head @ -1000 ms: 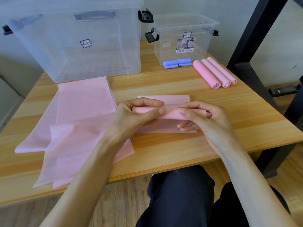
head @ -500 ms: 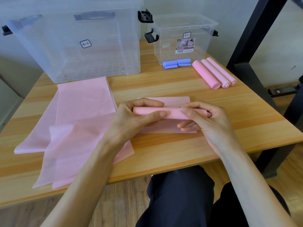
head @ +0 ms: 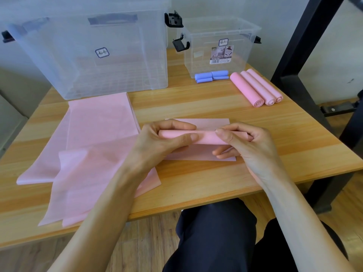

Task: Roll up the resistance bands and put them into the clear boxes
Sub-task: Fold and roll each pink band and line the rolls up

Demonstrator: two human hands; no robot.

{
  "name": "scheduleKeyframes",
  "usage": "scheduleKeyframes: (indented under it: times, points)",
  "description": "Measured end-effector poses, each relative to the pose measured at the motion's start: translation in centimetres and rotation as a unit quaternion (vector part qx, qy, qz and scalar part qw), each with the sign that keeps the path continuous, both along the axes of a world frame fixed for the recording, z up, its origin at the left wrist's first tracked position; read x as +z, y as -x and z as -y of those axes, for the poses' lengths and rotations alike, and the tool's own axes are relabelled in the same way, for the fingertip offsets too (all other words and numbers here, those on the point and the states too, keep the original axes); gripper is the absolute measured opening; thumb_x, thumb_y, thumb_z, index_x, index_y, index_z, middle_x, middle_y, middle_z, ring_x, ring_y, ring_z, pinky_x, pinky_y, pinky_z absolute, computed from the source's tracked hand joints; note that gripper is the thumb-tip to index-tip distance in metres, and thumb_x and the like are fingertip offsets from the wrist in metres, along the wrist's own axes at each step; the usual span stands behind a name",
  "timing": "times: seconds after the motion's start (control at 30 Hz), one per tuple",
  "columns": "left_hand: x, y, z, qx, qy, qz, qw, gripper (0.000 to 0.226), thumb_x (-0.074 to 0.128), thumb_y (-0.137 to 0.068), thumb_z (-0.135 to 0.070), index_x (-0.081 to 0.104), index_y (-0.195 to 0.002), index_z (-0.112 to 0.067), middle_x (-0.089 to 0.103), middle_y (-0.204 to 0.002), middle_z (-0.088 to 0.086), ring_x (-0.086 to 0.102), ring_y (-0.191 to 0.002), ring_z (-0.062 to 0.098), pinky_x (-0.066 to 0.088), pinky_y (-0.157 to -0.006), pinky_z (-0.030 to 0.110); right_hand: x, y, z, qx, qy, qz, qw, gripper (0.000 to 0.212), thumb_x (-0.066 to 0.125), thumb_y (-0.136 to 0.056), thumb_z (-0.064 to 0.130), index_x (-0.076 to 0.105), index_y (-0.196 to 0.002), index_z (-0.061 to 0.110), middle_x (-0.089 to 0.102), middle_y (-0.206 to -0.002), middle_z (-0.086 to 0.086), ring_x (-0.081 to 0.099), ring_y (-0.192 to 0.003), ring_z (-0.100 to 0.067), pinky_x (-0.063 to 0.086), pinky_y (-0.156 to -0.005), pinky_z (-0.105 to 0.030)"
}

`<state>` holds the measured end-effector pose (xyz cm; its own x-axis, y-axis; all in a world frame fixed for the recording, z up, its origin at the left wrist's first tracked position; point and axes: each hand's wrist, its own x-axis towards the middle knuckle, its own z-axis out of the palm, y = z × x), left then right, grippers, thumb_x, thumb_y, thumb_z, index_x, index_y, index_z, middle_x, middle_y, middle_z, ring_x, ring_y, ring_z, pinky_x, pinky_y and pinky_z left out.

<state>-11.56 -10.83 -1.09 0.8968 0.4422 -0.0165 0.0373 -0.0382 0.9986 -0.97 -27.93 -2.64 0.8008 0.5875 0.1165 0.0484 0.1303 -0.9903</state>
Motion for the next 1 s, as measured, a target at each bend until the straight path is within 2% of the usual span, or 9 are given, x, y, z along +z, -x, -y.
scheduleKeyframes:
  times: [0.1, 0.2, 0.37, 0.5, 0.63, 0.7, 0.87, 0.93, 1.0]
  points:
    - [0.12, -0.04, 0.10, 0.016, 0.003, 0.004, 1.000, 0.018, 0.080, -0.063, -0.029, 0.079, -0.080, -0.021, 0.075, -0.082, -0.001, 0.069, -0.074, 0.012, 0.059, -0.071, 0.022, 0.23, 0.05, 0.09, 0.024, 0.005, 0.003, 1.000, 0.031, 0.078, -0.069, 0.021, 0.072, -0.097, 0.008, 0.075, -0.079, -0.009, 0.073, -0.065, -0.026, 0.060, -0.059, -0.029]
    - [0.05, -0.19, 0.13, 0.043, 0.000, -0.014, 0.999, 0.024, 0.078, -0.063, -0.038, 0.078, -0.078, -0.019, 0.074, -0.078, 0.002, 0.070, -0.069, 0.014, 0.060, -0.065, 0.025, 0.33, 0.08, 0.15, 0.044, 0.008, 0.013, 0.999, 0.034, 0.078, -0.069, 0.013, 0.071, -0.102, 0.009, 0.076, -0.083, -0.011, 0.074, -0.069, -0.025, 0.060, -0.061, -0.028]
    - [-0.06, -0.02, 0.03, 0.004, -0.012, 0.010, 1.000, 0.027, 0.080, -0.063, -0.034, 0.078, -0.086, -0.022, 0.076, -0.091, -0.004, 0.070, -0.083, 0.012, 0.059, -0.081, 0.027, 0.18, 0.07, 0.04, 0.005, 0.005, 0.022, 1.000, 0.023, 0.077, -0.072, 0.022, 0.074, -0.090, 0.008, 0.073, -0.075, -0.009, 0.071, -0.062, -0.025, 0.061, -0.059, -0.032]
    - [-0.03, 0.17, -0.02, -0.016, -0.028, 0.020, 0.999, 0.021, 0.081, -0.062, -0.030, 0.079, -0.083, -0.025, 0.075, -0.091, -0.003, 0.068, -0.083, 0.013, 0.056, -0.083, 0.031, 0.09, 0.05, 0.04, -0.006, -0.001, 0.009, 1.000, 0.017, 0.076, -0.072, 0.031, 0.076, -0.081, 0.015, 0.072, -0.071, -0.008, 0.070, -0.057, -0.027, 0.061, -0.056, -0.034]
    - [-0.06, 0.01, 0.01, 0.013, -0.002, 0.024, 1.000, 0.020, 0.078, -0.067, -0.029, 0.079, -0.083, -0.017, 0.076, -0.089, -0.002, 0.070, -0.083, 0.012, 0.061, -0.075, 0.027, 0.30, 0.06, 0.14, 0.031, 0.006, 0.013, 0.999, 0.030, 0.078, -0.070, 0.017, 0.072, -0.098, 0.008, 0.075, -0.083, -0.010, 0.072, -0.065, -0.026, 0.061, -0.060, -0.031]
    - [-0.15, -0.11, 0.07, 0.022, -0.007, 0.017, 1.000, 0.022, 0.076, -0.068, -0.032, 0.078, -0.083, -0.016, 0.076, -0.088, -0.003, 0.070, -0.082, 0.010, 0.060, -0.072, 0.026, 0.29, 0.06, 0.15, 0.034, 0.007, 0.021, 0.999, 0.031, 0.078, -0.071, 0.014, 0.071, -0.100, 0.006, 0.075, -0.084, -0.012, 0.073, -0.067, -0.026, 0.060, -0.061, -0.030]
    - [-0.09, 0.17, -0.13, -0.005, -0.034, 0.018, 0.999, 0.026, 0.081, -0.064, -0.033, 0.079, -0.088, -0.025, 0.076, -0.094, -0.001, 0.070, -0.088, 0.015, 0.057, -0.085, 0.034, 0.13, 0.07, 0.10, 0.011, 0.005, 0.024, 1.000, 0.020, 0.075, -0.074, 0.026, 0.075, -0.086, 0.011, 0.073, -0.076, -0.011, 0.071, -0.060, -0.027, 0.061, -0.056, -0.034]
    - [-0.07, 0.26, -0.15, -0.015, -0.050, 0.019, 0.998, 0.023, 0.081, -0.064, -0.031, 0.079, -0.086, -0.026, 0.076, -0.093, -0.001, 0.069, -0.087, 0.015, 0.056, -0.085, 0.035, 0.16, 0.12, 0.07, 0.006, 0.001, 0.013, 1.000, 0.018, 0.075, -0.073, 0.031, 0.076, -0.081, 0.015, 0.073, -0.074, -0.013, 0.070, -0.057, -0.028, 0.060, -0.054, -0.034]
    - [-0.08, 0.19, -0.11, -0.014, -0.027, 0.027, 0.999, 0.021, 0.081, -0.063, -0.029, 0.079, -0.083, -0.022, 0.076, -0.089, 0.000, 0.070, -0.084, 0.014, 0.059, -0.081, 0.032, 0.25, 0.11, 0.13, 0.019, 0.004, 0.013, 1.000, 0.019, 0.076, -0.072, 0.031, 0.076, -0.083, 0.014, 0.073, -0.075, -0.015, 0.070, -0.058, -0.027, 0.059, -0.054, -0.031]
